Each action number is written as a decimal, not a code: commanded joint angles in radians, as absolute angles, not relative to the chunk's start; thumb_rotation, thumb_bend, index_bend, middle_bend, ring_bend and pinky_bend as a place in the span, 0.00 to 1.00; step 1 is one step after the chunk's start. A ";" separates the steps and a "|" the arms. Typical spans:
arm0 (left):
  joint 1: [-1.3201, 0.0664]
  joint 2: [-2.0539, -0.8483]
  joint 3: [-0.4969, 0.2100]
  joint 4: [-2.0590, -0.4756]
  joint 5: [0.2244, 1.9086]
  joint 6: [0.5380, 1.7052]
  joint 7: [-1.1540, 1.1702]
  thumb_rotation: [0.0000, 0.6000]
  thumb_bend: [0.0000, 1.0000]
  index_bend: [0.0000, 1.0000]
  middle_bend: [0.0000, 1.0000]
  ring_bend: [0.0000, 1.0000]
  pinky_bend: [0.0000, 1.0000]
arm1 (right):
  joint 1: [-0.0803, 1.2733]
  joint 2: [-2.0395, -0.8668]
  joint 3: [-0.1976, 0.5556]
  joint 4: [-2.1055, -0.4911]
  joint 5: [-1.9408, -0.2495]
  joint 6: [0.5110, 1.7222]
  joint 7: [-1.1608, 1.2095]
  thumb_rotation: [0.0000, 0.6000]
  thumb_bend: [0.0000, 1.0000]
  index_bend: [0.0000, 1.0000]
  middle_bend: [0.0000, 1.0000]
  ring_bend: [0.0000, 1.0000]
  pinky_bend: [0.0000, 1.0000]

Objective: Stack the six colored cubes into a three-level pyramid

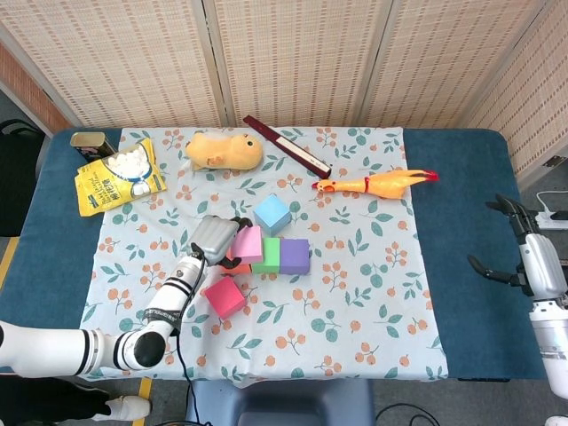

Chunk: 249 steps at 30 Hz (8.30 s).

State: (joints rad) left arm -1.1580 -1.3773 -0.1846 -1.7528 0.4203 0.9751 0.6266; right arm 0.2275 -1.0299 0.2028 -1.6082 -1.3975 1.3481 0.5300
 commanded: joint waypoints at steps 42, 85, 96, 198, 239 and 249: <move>-1.167 -1.394 -0.156 -1.755 0.446 0.979 0.630 1.00 0.32 0.09 0.12 0.20 0.29 | 0.219 -1.029 0.202 -1.603 -1.398 1.351 0.542 1.00 0.15 0.00 0.14 0.00 0.00; -1.162 -1.438 -0.210 -1.769 0.378 1.088 0.668 1.00 0.32 0.23 0.32 0.33 0.35 | 0.213 -1.024 0.198 -1.598 -1.402 1.353 0.552 1.00 0.15 0.00 0.14 0.00 0.00; -1.160 -1.449 -0.219 -1.766 0.358 1.087 0.678 1.00 0.32 0.23 0.32 0.33 0.36 | 0.214 -1.025 0.198 -1.596 -1.402 1.350 0.554 1.00 0.15 0.00 0.14 0.00 0.00; -0.515 -1.121 -0.148 -1.732 1.023 1.191 0.090 1.00 0.31 0.17 0.14 0.02 0.13 | 1.309 -1.737 0.153 -0.632 -1.514 0.321 0.371 1.00 0.00 0.00 0.05 0.00 0.11; -0.446 -1.107 -0.191 -1.755 1.171 1.227 0.047 1.00 0.30 0.16 0.12 0.01 0.13 | 1.125 -1.437 0.170 -0.992 -1.330 0.601 0.424 1.00 0.00 0.42 0.37 0.11 0.18; -0.441 -1.114 -0.177 -1.769 1.203 1.244 0.113 1.00 0.30 0.16 0.12 0.01 0.13 | 1.087 -1.165 0.180 -1.560 -0.765 0.629 0.030 1.00 0.00 0.43 0.38 0.14 0.19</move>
